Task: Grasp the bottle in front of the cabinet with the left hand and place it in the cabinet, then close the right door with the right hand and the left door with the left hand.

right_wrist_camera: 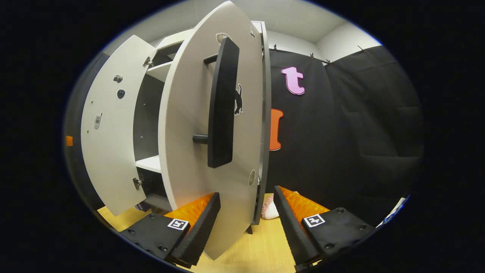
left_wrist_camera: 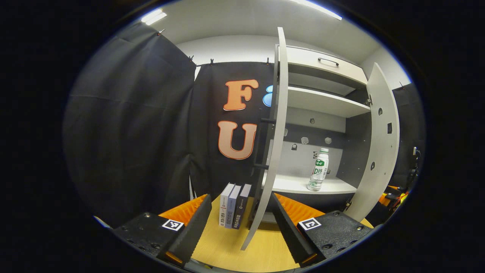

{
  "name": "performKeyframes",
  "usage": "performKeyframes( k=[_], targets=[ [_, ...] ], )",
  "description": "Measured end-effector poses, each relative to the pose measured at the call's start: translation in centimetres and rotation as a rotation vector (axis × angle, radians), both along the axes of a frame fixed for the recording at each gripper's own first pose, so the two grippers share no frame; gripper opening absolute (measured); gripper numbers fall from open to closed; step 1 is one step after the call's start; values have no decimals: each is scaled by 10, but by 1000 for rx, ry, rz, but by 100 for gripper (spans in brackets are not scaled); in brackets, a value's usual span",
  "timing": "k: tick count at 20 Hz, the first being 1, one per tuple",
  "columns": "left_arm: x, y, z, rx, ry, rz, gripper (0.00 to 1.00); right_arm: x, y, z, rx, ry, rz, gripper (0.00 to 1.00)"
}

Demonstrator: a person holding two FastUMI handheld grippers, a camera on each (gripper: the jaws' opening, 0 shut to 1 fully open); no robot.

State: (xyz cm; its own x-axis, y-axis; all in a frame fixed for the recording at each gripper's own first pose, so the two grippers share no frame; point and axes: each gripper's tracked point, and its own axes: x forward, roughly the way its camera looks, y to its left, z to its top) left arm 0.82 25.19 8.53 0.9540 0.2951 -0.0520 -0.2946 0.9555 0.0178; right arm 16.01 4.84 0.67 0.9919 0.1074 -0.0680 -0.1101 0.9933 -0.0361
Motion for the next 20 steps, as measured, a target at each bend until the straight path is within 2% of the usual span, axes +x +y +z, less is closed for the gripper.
performKeyframes(
  k=[1,2,4,5,8,11,12,20],
  targets=[
    [1,2,-1,-3,1,1,95,2,2,1,2,-1,7,94],
    [2,4,-3,-6,4,1,95,2,7,0,4,-3,15,87],
    [5,8,-7,-4,10,-1,95,8,19,-1,-2,-6,30,87],
    [7,9,-8,0,10,-3,95,12,26,-1,-6,-11,39,94],
    [16,16,-13,-7,3,-10,93,22,51,2,-10,-20,84,94],
    [25,27,-21,-17,9,-12,95,29,70,17,-1,-40,106,95],
    [30,30,-23,-12,12,-14,95,29,74,19,-3,-45,112,88],
    [63,50,-41,27,39,-32,93,30,64,49,30,-49,90,87]
  ],
)
